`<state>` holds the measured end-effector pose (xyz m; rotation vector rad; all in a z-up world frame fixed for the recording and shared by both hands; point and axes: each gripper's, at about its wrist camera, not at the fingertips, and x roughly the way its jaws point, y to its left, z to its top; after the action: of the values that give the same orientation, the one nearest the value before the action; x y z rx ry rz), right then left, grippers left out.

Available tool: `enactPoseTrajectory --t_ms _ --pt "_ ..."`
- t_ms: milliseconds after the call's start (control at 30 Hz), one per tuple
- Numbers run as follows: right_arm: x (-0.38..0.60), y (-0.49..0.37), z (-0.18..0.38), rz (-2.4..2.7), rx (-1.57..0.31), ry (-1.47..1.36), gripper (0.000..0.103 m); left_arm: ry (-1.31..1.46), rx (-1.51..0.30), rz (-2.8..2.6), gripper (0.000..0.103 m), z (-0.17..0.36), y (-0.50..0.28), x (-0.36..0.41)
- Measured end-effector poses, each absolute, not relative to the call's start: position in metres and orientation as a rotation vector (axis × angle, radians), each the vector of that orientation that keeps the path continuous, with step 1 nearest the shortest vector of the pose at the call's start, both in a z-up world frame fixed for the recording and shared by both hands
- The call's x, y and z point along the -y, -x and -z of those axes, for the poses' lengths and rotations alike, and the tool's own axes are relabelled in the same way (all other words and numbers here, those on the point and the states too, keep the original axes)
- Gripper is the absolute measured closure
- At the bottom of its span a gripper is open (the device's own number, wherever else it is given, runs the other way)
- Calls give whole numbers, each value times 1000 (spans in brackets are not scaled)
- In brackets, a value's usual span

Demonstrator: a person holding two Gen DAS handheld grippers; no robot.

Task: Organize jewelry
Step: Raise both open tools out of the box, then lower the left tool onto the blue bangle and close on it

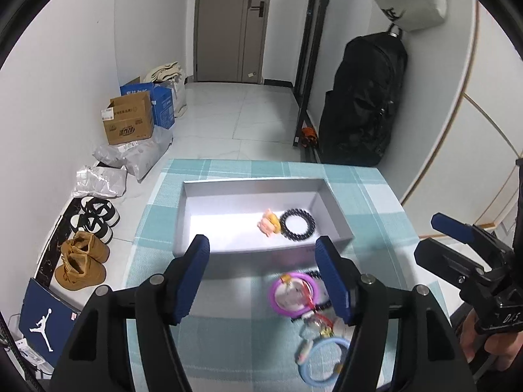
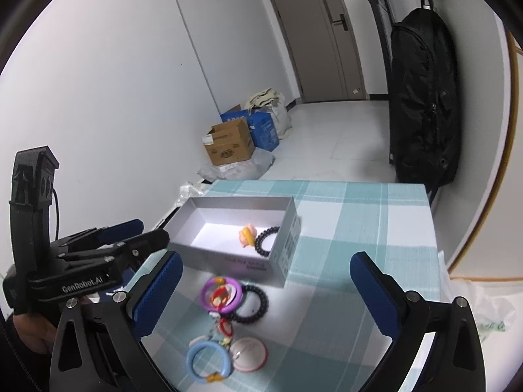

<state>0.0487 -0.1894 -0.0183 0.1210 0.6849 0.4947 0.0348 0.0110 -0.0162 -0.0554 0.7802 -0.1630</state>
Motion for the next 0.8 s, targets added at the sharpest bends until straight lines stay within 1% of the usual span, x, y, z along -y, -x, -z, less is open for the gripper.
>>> enactPoseTrajectory --t_ms 433,800 --pt "190 -16 30 -484 -716 -64 0 41 -810 215 40 26 -2 9" --pt "209 -15 33 -424 -727 -108 0 36 -994 293 39 65 11 20"
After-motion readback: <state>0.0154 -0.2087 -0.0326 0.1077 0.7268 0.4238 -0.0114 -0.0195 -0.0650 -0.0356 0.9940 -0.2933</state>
